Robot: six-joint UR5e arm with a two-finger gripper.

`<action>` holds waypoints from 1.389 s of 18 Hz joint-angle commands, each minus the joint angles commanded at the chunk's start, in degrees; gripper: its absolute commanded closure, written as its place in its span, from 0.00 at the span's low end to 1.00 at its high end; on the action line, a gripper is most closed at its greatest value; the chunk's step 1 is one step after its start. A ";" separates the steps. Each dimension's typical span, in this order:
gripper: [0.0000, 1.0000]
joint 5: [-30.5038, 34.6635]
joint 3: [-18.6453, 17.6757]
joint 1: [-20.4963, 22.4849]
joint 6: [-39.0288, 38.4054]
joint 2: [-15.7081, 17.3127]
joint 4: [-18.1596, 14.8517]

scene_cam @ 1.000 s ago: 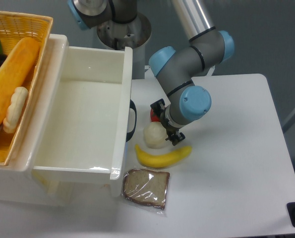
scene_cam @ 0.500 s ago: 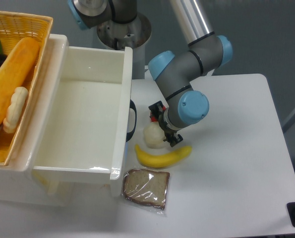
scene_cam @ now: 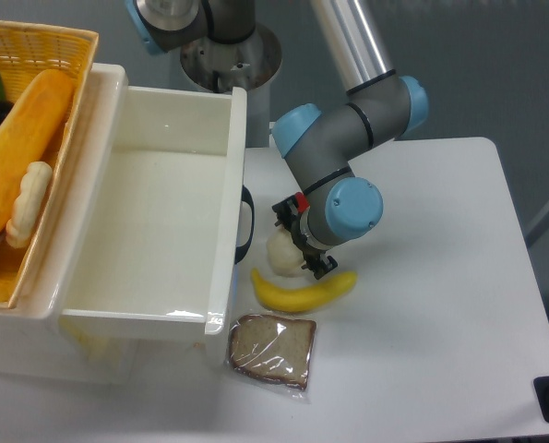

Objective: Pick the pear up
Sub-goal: 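Close the gripper fingers on the white pear, then lift the held pear up and away from the table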

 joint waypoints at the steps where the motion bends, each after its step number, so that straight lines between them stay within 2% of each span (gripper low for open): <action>1: 0.04 0.09 0.00 0.00 0.00 0.09 0.00; 2: 0.11 0.09 0.17 -0.09 -0.09 0.09 0.00; 4: 0.33 0.17 0.26 -0.09 -1.13 0.18 0.00; 7: 0.47 0.26 0.70 -0.09 -2.55 0.09 0.00; 9: 0.62 0.44 0.88 -0.09 -2.55 0.17 -0.09; 13: 0.64 0.44 1.23 -0.09 -2.55 0.35 -0.17; 17: 0.64 0.53 3.25 0.09 -2.29 0.88 -0.61; 25: 0.64 0.18 6.94 3.25 0.69 5.44 -0.97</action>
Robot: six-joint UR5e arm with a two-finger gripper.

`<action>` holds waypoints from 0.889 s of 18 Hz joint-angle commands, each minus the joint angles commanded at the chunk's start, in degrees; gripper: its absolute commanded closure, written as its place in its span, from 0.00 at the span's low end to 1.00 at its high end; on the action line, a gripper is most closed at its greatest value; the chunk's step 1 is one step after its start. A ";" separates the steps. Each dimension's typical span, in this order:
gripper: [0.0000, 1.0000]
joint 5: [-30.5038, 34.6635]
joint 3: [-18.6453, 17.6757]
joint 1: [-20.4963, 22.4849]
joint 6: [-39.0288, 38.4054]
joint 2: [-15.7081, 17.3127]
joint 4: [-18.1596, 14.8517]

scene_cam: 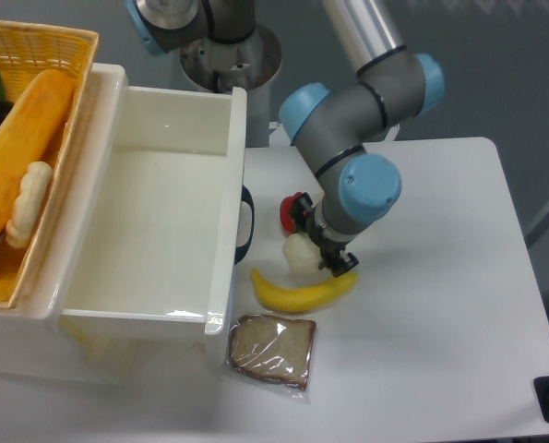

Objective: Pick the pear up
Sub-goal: 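Lift the held pear up and away from the table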

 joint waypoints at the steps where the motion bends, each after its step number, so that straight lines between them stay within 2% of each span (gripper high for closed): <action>1: 0.64 0.00 0.61 0.62 0.27 0.79 -1.22; 2: 0.64 0.00 1.58 1.06 0.62 1.06 -2.71; 4: 0.64 0.00 2.64 1.94 2.98 1.32 -3.69; 6: 0.64 0.09 2.55 3.42 4.83 2.72 -4.48; 10: 0.64 0.17 2.20 7.99 13.70 5.54 -9.05; 16: 0.64 0.17 1.76 11.69 17.49 7.74 -10.81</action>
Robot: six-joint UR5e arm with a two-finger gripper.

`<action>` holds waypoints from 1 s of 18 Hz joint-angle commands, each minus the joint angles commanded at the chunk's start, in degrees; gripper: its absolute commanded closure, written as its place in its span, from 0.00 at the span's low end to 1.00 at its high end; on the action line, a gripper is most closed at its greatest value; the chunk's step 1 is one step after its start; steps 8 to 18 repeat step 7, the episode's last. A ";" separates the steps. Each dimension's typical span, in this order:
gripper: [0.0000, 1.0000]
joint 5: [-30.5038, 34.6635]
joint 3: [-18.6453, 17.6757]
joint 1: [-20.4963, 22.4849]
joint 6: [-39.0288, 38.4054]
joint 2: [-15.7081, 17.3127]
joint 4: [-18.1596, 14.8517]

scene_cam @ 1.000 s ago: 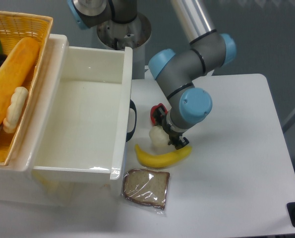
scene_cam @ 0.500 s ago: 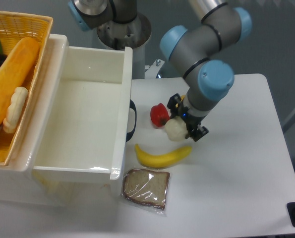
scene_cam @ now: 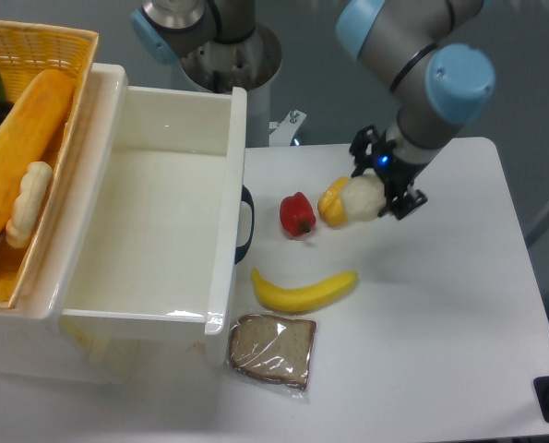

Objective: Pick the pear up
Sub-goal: 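Lift the held pear up and away from the table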

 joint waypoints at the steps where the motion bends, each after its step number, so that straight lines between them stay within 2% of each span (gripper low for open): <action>1: 0.64 0.00 -0.17 0.53 0.62 0.27 -0.35; 18: 0.64 -0.09 -0.79 1.76 1.23 1.15 -0.36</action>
